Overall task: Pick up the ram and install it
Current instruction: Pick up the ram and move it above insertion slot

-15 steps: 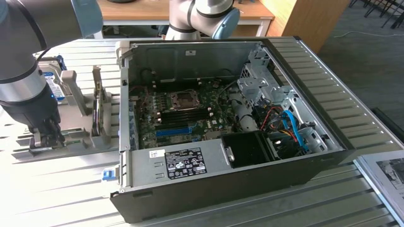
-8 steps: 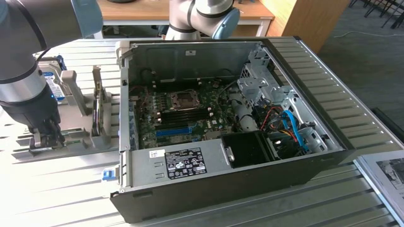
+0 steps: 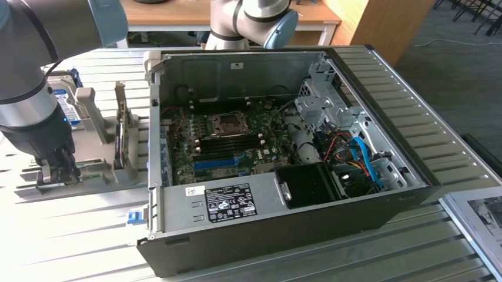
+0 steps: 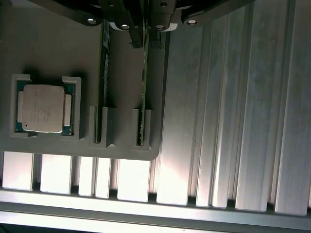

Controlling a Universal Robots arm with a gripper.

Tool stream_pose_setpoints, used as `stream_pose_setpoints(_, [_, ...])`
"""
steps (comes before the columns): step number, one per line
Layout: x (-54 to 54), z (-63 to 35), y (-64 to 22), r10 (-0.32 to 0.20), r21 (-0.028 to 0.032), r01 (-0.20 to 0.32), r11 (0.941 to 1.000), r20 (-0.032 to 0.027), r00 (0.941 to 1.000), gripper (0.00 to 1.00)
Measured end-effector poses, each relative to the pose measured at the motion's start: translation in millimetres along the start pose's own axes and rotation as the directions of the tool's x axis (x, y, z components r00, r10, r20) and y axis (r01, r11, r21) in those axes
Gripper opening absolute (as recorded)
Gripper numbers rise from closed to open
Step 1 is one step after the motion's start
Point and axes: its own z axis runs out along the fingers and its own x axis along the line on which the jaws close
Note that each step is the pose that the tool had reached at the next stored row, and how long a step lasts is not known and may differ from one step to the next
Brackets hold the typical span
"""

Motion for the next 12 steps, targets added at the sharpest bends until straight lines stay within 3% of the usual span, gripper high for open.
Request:
stream_pose_setpoints(2, [0.0, 0.0, 0.0, 0.0, 0.0, 0.0, 1.0, 0.0, 1.0, 0.2])
stream_pose_setpoints(4, [0.0, 0.0, 0.0, 0.0, 0.0, 0.0, 1.0, 0.0, 1.0, 0.12])
stream_pose_setpoints(12, [0.0, 0.0, 0.0, 0.0, 0.0, 0.0, 1.0, 0.0, 1.0, 0.12])
